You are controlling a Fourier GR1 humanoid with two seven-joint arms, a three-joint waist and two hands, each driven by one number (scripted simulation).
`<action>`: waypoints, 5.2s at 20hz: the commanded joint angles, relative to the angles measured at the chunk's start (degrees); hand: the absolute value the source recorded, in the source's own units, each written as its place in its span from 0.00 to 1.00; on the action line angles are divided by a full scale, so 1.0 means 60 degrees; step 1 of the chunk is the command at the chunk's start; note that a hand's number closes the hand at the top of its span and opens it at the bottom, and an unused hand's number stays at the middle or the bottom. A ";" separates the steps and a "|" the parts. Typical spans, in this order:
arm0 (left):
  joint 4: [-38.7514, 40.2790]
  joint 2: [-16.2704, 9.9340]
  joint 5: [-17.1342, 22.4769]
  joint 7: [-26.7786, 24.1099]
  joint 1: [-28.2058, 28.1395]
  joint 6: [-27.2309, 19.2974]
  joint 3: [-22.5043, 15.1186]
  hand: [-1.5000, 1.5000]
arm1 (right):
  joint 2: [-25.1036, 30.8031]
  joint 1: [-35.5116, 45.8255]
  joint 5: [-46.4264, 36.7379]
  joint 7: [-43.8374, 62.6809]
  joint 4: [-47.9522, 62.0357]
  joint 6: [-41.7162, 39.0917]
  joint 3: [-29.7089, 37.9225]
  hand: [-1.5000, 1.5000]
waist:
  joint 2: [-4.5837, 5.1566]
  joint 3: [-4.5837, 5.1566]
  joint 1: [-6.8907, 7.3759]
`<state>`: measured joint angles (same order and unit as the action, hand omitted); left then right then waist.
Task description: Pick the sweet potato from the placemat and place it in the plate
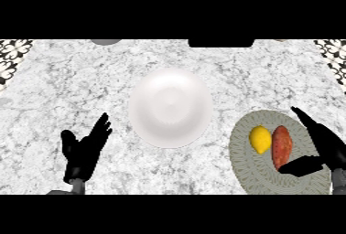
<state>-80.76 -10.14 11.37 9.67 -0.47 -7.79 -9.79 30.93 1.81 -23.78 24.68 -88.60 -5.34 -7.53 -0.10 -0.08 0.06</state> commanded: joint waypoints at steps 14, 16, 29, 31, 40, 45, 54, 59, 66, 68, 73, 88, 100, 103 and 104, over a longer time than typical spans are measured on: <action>0.0034 0.0469 -0.0715 0.0011 -0.0131 0.0360 0.0349 0.50 | -0.0878 0.0450 -0.2268 -0.1964 0.2008 -0.0354 0.0073 1.00 | 0.0015 0.0014 -0.0008; 0.0212 0.0472 -0.0526 0.0207 0.0092 0.0560 0.0619 0.50 | -0.0766 0.0321 -0.2411 -0.1896 0.1736 -0.0602 0.0299 1.00 | 0.0013 0.0015 -0.0020; -0.0241 0.0420 -0.0640 0.0604 0.0176 0.0798 0.0369 0.50 | -0.4863 0.2055 -0.5153 0.0768 0.0721 0.2863 -0.1507 1.00 | -0.0005 0.0112 0.0845; -0.0279 0.0391 -0.0713 0.0639 0.0286 0.0850 0.0270 0.50 | -0.5084 0.2513 -0.5504 0.1278 0.0809 0.3304 -0.1686 1.00 | -0.0013 0.0111 0.1082; -0.0087 0.0533 -0.0809 0.0729 0.0447 0.0978 -0.0035 0.50 | -0.5146 0.4410 -0.7680 0.4824 0.1085 0.5482 -0.2446 1.00 | -0.0018 0.0103 0.1325; -0.0034 0.0584 -0.0780 0.0741 0.0544 0.0957 -0.0003 0.50 | -0.5151 0.5215 -0.8627 0.6938 0.1393 0.6555 -0.2645 1.00 | 0.0035 0.0067 0.1393; 0.0126 0.0652 -0.0750 0.0592 0.0588 0.0926 0.0088 0.50 | -0.5151 0.5720 -1.0729 0.8837 0.2195 0.7394 -0.2644 1.00 | 0.0088 0.0042 0.1179; 0.0149 0.0597 -0.0585 0.0750 0.0753 0.0939 0.0307 0.50 | -0.5150 0.5758 -1.2190 0.9623 0.2668 0.7602 -0.2293 1.00 | 0.0103 0.0018 0.0840; -0.0018 0.0795 -0.0798 0.0590 0.0519 0.0606 0.0205 0.50 | -0.5149 0.5413 -1.2997 1.0074 0.3195 0.8369 -0.1825 1.00 | 0.0127 -0.0012 0.0776; 0.0276 0.0650 -0.0722 0.0555 0.0648 0.0766 0.0360 0.50 | -0.5149 0.5611 -1.2957 1.0077 0.3309 0.8425 -0.1671 1.00 | 0.0149 -0.0002 0.0681; 0.0272 0.0608 -0.0699 0.0477 0.0593 0.0768 0.0457 0.50 | -0.5149 0.5403 -1.3069 1.0080 0.3709 0.9020 -0.1416 1.00 | 0.0137 -0.0003 0.0625; -0.0148 0.0653 -0.0739 0.0850 0.0710 0.0729 0.0362 0.50 | -0.5152 0.5815 -0.8165 0.7448 0.6856 1.2633 -0.1363 0.00 | 0.0180 -0.0028 0.0823; -0.0091 0.0344 -0.0620 0.0435 -0.0126 0.0806 0.0811 0.50 | -0.5153 0.3893 -0.7726 0.7694 0.4681 1.5134 -0.3022 0.00 | -0.0021 0.0002 0.0194; 0.0067 0.0590 -0.0616 0.0434 0.0137 0.0766 0.0738 0.50 | -0.5153 0.3456 -0.7723 0.7870 0.3700 1.5151 -0.3890 0.00 | -0.0011 0.0005 0.0137; 0.0260 0.0771 -0.0758 0.0365 0.0187 0.0635 0.0612 0.50 | -0.5153 0.3017 -0.7853 0.7878 0.3240 1.5156 -0.4336 0.00 | -0.0034 0.0013 0.0026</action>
<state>-79.92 -6.78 7.35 12.08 0.98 -3.17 -5.56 0.13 25.44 -70.31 69.44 -61.97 79.48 -27.11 -0.08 -0.10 1.29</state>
